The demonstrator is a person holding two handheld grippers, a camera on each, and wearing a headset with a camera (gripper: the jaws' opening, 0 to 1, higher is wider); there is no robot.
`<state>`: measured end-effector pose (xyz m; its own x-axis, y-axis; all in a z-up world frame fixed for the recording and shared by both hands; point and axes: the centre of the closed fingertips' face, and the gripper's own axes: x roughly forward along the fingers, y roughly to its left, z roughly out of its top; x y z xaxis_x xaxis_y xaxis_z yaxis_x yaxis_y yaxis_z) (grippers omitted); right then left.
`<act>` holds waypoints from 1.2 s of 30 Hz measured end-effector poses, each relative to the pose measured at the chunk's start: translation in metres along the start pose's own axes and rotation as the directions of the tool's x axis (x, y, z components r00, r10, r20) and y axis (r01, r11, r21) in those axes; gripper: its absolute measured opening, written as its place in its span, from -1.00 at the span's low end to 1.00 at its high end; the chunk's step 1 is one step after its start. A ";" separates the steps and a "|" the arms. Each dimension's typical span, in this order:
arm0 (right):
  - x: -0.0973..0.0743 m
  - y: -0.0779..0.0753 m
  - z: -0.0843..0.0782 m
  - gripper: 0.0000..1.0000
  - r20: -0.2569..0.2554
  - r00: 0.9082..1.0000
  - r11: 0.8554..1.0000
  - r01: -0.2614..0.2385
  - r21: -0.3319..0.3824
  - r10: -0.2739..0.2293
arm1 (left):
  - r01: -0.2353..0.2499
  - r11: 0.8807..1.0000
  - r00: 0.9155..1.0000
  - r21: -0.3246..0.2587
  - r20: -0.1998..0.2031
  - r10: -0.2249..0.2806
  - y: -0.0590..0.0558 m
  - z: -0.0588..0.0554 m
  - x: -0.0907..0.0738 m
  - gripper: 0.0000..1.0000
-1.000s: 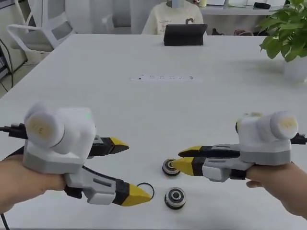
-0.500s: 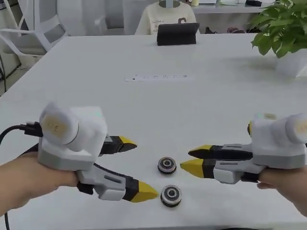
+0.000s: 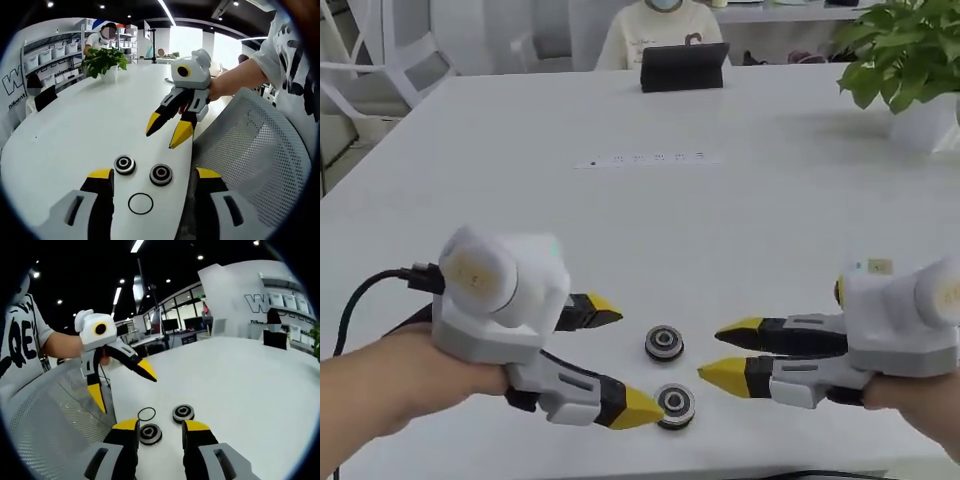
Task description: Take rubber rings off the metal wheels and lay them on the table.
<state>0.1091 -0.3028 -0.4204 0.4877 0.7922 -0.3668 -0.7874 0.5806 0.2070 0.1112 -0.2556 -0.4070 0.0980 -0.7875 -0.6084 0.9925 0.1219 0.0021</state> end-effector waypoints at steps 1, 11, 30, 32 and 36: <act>0.000 0.001 -0.003 -0.37 -0.008 1.000 1.000 -0.003 -0.007 0.003 | 0.004 1.000 1.000 0.002 -0.005 -0.004 -0.001 -0.001 0.002 0.21; 0.007 0.007 -0.026 -0.39 -0.073 0.997 0.997 -0.039 -0.066 0.035 | 0.028 1.000 0.999 0.014 -0.032 -0.027 -0.005 -0.008 0.015 0.10; 0.022 0.013 -0.047 -0.48 -0.140 0.988 0.989 -0.086 -0.118 0.069 | 0.059 0.998 0.996 -0.006 -0.070 -0.059 -0.012 -0.024 0.031 -0.38; 0.023 0.013 -0.048 -0.49 -0.142 0.987 0.989 -0.088 -0.118 0.071 | 0.061 0.998 0.995 -0.009 -0.072 -0.061 -0.012 -0.026 0.033 -0.42; 0.025 0.014 -0.049 -0.50 -0.147 0.986 0.988 -0.094 -0.123 0.075 | 0.057 0.998 0.995 -0.020 -0.076 -0.058 -0.011 -0.028 0.036 -0.50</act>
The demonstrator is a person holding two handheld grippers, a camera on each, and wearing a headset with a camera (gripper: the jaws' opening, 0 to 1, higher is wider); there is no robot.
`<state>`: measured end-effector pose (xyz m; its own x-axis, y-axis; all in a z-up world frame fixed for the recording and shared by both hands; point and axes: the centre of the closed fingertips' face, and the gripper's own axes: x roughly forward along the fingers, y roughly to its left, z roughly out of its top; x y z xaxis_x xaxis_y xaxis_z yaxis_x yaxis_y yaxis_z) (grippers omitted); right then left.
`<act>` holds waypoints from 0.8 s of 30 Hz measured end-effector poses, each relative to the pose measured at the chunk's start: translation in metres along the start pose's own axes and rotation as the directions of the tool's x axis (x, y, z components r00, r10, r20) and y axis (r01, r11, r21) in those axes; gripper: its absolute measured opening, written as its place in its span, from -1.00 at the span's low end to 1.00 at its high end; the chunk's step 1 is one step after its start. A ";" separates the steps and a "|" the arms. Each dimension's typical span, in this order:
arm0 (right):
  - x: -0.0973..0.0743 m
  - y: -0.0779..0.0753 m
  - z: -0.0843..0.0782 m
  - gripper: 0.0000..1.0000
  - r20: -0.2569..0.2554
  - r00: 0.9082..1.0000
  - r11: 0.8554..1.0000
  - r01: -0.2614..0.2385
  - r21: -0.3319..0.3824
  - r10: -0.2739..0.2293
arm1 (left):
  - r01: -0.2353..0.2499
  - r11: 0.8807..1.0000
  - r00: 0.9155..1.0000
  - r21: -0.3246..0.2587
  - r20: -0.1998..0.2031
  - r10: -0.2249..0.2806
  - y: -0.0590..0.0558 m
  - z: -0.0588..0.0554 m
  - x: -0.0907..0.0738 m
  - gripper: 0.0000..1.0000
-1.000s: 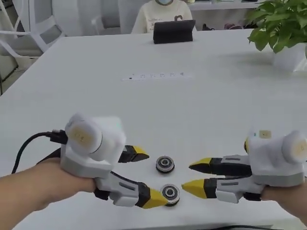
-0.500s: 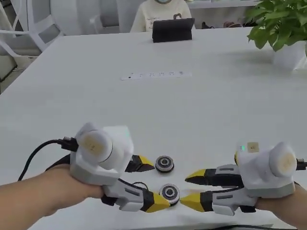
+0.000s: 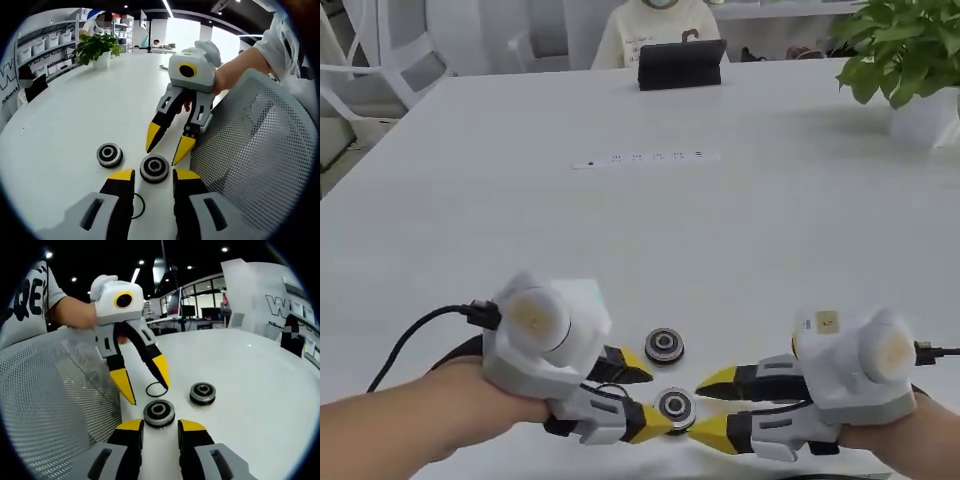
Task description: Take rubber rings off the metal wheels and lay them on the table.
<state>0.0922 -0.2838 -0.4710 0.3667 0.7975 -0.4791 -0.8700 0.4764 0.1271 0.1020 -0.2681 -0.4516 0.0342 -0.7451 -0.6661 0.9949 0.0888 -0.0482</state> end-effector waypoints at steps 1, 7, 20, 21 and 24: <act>0.000 0.000 0.000 -0.51 -0.001 1.000 1.000 0.000 -0.001 0.000 | 0.000 1.000 1.000 -0.004 0.002 0.000 0.000 0.000 0.001 -0.51; 0.004 0.001 0.000 -0.52 0.001 1.000 1.000 -0.005 -0.003 0.005 | 0.004 1.000 1.000 -0.004 0.004 -0.004 -0.002 0.001 0.007 -0.63; 0.006 0.003 -0.002 -0.52 -0.006 1.000 1.000 -0.008 -0.005 0.008 | -0.013 1.000 1.000 0.024 0.010 0.013 -0.003 0.003 0.014 -0.80; 0.005 0.003 -0.003 -0.53 -0.006 1.000 1.000 -0.007 -0.005 0.007 | -0.018 0.999 1.000 0.031 0.010 0.018 -0.002 0.003 0.015 -0.81; 0.005 0.002 -0.004 -0.52 -0.005 1.000 1.000 -0.004 0.000 0.004 | -0.019 0.999 1.000 0.045 0.000 0.019 -0.003 0.001 0.017 -0.81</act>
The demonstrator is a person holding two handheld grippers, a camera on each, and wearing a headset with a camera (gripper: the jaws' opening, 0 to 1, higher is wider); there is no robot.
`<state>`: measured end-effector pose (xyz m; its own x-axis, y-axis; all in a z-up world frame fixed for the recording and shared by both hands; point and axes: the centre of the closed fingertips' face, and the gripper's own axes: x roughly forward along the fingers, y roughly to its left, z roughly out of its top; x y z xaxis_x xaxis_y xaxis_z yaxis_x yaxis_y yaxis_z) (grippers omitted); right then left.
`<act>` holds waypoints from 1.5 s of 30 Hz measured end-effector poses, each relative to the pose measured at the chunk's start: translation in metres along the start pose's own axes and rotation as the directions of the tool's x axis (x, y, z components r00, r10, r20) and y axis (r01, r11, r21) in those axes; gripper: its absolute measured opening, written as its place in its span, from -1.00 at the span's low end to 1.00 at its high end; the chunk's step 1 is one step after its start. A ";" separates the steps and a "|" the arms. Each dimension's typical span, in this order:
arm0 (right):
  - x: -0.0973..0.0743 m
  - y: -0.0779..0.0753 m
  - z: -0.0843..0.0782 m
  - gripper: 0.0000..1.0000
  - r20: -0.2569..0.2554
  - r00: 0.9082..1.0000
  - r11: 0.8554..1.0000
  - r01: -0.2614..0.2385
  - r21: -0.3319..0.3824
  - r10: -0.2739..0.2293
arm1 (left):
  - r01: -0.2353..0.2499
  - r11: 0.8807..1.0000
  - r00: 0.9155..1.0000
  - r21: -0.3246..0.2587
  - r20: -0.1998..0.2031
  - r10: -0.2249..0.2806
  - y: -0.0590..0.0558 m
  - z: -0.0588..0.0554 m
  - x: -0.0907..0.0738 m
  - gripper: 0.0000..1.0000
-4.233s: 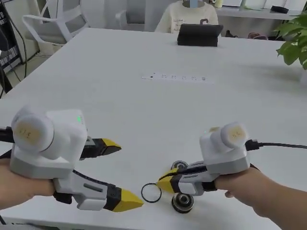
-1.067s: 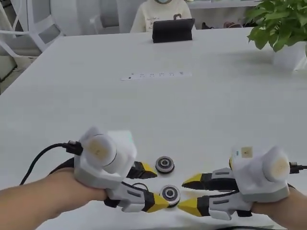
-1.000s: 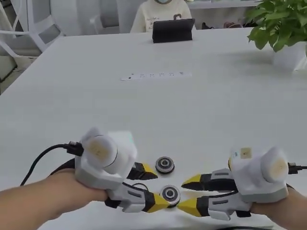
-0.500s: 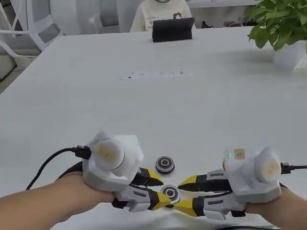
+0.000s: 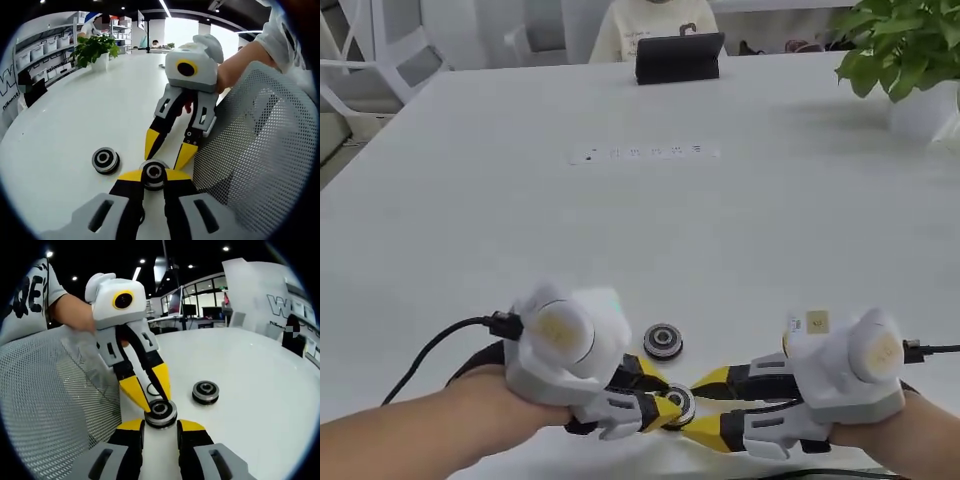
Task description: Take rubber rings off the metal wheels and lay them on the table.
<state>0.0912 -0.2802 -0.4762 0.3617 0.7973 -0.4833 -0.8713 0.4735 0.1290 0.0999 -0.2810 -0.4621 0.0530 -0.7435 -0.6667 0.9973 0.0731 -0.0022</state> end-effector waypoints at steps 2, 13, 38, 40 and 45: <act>0.000 0.000 -0.001 -0.52 0.000 1.000 1.000 0.002 0.001 -0.002 | -0.003 1.000 1.000 0.008 0.004 0.003 0.000 0.000 0.000 -0.82; 0.001 0.000 0.003 -0.52 0.007 1.000 1.000 0.002 0.002 -0.002 | -0.006 1.000 1.000 0.026 0.012 0.005 -0.003 0.001 0.001 -0.80; 0.007 0.000 0.002 -0.51 -0.009 0.999 0.999 0.030 -0.010 -0.030 | -0.029 0.999 0.999 0.034 0.028 0.028 -0.001 0.002 0.003 -0.85; 0.007 0.001 0.002 -0.51 -0.009 0.999 0.999 0.035 -0.006 -0.035 | -0.030 0.999 0.999 0.034 0.029 0.029 -0.001 0.002 0.003 -0.86; 0.005 0.000 0.001 -0.52 -0.016 0.999 0.999 0.041 0.003 -0.040 | -0.030 0.999 0.999 0.033 0.032 0.029 -0.001 0.002 0.002 -0.86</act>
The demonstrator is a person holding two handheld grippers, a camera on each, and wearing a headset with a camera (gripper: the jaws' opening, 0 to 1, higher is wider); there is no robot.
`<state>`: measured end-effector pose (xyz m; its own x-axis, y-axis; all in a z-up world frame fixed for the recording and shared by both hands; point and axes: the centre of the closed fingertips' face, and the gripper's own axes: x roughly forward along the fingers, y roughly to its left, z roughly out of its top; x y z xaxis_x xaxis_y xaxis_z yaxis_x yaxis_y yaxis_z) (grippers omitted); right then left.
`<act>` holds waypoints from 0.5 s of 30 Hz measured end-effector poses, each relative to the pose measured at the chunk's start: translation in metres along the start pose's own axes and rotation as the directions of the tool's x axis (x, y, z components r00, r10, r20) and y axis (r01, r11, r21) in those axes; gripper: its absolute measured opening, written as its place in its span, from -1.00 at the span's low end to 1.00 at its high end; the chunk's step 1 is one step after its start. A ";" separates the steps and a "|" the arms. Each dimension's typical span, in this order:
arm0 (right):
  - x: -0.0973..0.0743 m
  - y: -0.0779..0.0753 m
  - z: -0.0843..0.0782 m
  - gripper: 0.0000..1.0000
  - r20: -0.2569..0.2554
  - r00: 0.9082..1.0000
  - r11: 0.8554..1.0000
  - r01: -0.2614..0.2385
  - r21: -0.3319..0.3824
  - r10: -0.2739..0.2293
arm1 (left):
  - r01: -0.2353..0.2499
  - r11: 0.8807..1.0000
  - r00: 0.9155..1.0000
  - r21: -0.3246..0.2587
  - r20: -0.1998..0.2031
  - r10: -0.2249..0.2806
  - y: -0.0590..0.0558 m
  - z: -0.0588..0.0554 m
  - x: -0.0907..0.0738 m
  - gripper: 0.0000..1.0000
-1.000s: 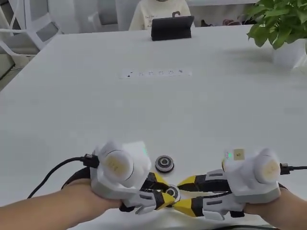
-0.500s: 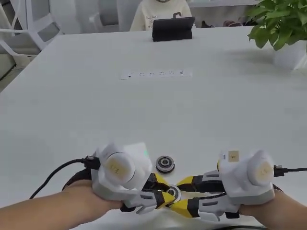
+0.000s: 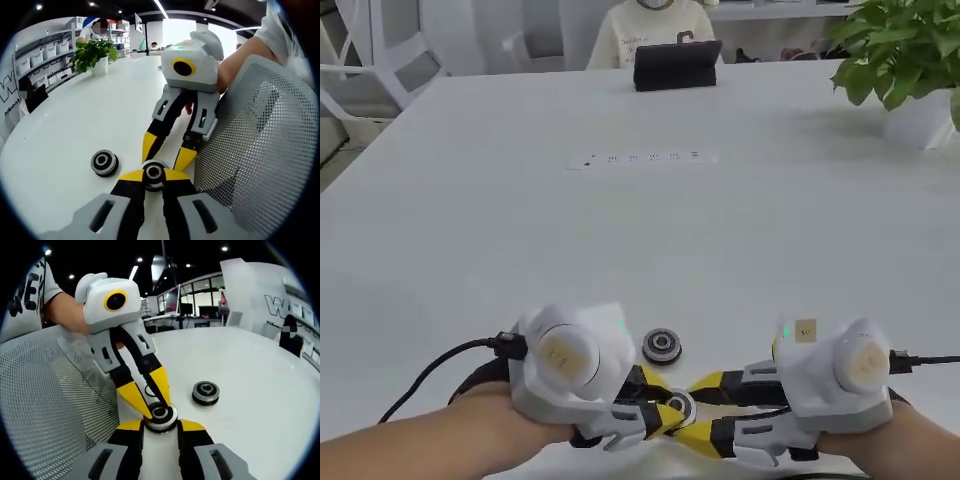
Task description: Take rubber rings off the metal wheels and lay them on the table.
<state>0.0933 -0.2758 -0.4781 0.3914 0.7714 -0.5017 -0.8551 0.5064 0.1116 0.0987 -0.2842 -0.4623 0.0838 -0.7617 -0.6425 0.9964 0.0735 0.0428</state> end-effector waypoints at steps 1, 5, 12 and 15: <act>-0.001 0.000 -0.001 -0.53 -0.006 1.000 1.000 0.001 0.002 -0.001 | 0.000 1.000 1.000 -0.001 0.001 0.000 0.000 0.000 0.000 -0.86; -0.003 -0.001 -0.002 -0.56 -0.010 1.000 1.000 0.004 0.009 -0.004 | 0.000 1.000 1.000 -0.003 0.003 0.000 0.000 0.000 0.000 -0.86; -0.004 -0.001 -0.003 -0.58 -0.023 1.000 1.000 0.009 -0.013 -0.009 | 0.005 1.000 1.000 -0.003 0.008 -0.005 0.000 0.000 0.000 -0.86; -0.005 -0.002 -0.003 -0.62 -0.030 1.000 1.000 0.009 -0.018 -0.010 | 0.003 1.000 1.000 -0.004 0.008 -0.003 0.000 0.000 0.000 -0.86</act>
<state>0.0914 -0.2821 -0.4785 0.3896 0.7546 -0.5280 -0.8573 0.5066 0.0914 0.0991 -0.2841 -0.4620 0.0810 -0.7668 -0.6368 0.9966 0.0737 0.0379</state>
